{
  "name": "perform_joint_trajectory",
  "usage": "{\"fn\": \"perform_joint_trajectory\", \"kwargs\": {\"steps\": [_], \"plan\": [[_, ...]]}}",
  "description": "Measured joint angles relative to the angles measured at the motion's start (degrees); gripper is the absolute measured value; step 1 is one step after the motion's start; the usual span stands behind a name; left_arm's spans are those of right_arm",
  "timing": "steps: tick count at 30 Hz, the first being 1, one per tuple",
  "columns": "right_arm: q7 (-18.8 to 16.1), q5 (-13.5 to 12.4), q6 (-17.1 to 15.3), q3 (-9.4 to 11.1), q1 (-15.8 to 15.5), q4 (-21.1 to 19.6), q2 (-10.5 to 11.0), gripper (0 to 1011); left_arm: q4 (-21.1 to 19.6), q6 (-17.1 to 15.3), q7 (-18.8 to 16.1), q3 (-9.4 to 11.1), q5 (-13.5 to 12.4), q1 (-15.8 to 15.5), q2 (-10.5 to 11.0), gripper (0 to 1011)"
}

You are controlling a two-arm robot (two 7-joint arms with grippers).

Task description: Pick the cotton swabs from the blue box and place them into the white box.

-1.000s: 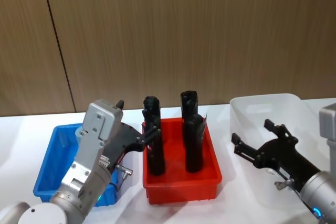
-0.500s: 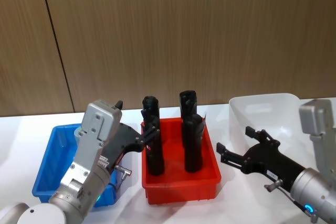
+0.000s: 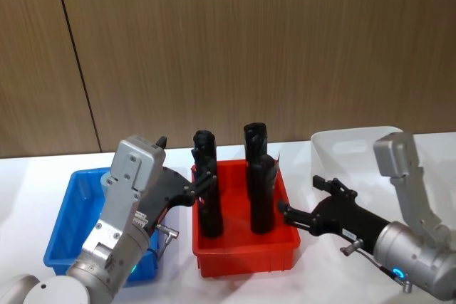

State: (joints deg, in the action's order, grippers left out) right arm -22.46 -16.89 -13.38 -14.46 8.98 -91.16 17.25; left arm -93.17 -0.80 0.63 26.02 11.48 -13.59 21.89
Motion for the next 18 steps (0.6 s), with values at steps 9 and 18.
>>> {"fn": "perform_joint_trajectory", "kwargs": {"steps": [9, 18], "plan": [[-1.01, 1.41, 0.46, -0.79, 3.49, 5.48, -1.92, 1002, 0.0, 0.0, 0.0, 0.0, 0.0, 0.0, 0.0, 1004], [-0.99, 2.53, 1.55, -1.23, 6.57, 10.86, -3.53, 1002, 0.0, 0.0, 0.0, 0.0, 0.0, 0.0, 0.0, 1004]]}}
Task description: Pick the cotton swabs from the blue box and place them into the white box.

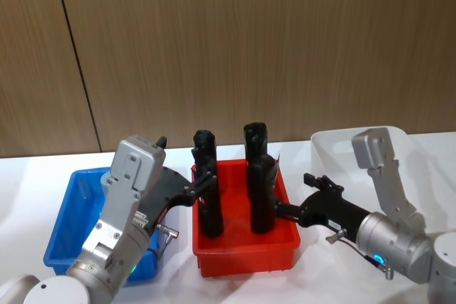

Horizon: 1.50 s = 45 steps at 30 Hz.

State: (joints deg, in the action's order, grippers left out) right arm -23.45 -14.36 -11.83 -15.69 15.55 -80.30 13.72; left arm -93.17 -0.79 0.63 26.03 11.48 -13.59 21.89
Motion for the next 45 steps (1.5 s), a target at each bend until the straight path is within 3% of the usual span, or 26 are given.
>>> {"fn": "perform_joint_trajectory", "kwargs": {"steps": [22, 45], "plan": [[0.94, 2.43, 1.91, -1.62, 7.91, 12.98, -4.39, 1002, 0.0, 0.0, -0.01, 0.0, 0.0, 0.0, 0.0, 1004], [2.56, 4.32, 3.48, -2.79, 12.65, 20.33, -7.09, 1002, 0.0, 0.0, -0.01, 0.0, 0.0, 0.0, 0.0, 1004]]}}
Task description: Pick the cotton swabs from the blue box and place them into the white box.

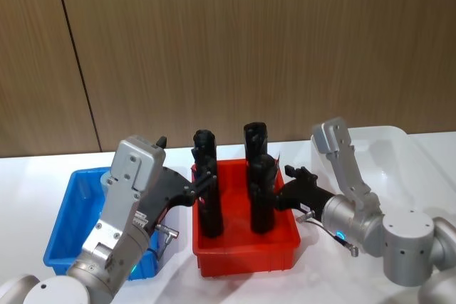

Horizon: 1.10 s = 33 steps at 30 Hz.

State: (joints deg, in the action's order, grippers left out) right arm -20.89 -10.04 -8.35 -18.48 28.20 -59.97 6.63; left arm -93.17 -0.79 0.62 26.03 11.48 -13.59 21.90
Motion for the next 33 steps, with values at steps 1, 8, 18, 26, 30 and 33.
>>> {"fn": "perform_joint_trajectory", "kwargs": {"steps": [1, 8, 18, 26, 30, 33], "plan": [[0.2, 0.17, 0.23, -0.06, 0.22, 0.33, -0.11, 1001, 0.0, 0.0, 0.0, 0.0, 0.0, 0.0, 0.0, 1004], [1.04, 0.79, 1.07, -0.24, 1.25, 1.9, -0.65, 1001, 0.0, 0.0, 0.0, 0.0, 0.0, 0.0, 0.0, 1004], [1.5, 0.9, 1.42, -0.5, 2.57, 3.83, -1.38, 1001, 0.0, 0.0, 0.0, 0.0, 0.0, 0.0, 0.0, 1004], [1.64, 0.85, 1.46, -0.71, 3.53, 5.39, -1.96, 1001, 0.0, 0.0, 0.0, 0.0, 0.0, 0.0, 0.0, 1004], [1.7, 0.79, 1.5, -0.81, 3.85, 5.92, -2.17, 940, 0.0, 0.0, 0.0, 0.0, 0.0, 0.0, 0.0, 1004], [1.76, 0.69, 1.57, -0.85, 4.02, 6.21, -2.27, 882, 0.0, 0.0, 0.0, 0.0, 0.0, 0.0, 0.0, 1004]]}}
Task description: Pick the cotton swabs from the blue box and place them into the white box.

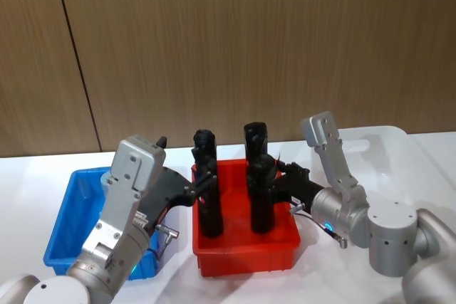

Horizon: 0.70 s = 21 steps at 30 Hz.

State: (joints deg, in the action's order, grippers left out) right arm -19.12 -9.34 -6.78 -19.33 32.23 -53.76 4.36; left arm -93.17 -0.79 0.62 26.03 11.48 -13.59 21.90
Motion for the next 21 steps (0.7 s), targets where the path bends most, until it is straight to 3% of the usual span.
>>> {"fn": "perform_joint_trajectory", "kwargs": {"steps": [10, 21], "plan": [[0.06, -0.36, 0.28, -0.09, 0.51, 0.82, -0.32, 565, 0.0, 0.0, 0.0, 0.0, 0.0, 0.0, 0.0, 1004], [-0.14, -1.2, 0.43, 0.11, 0.49, 0.21, -0.25, 523, 0.0, 0.0, 0.0, 0.0, 0.0, 0.0, 0.0, 1004]]}}
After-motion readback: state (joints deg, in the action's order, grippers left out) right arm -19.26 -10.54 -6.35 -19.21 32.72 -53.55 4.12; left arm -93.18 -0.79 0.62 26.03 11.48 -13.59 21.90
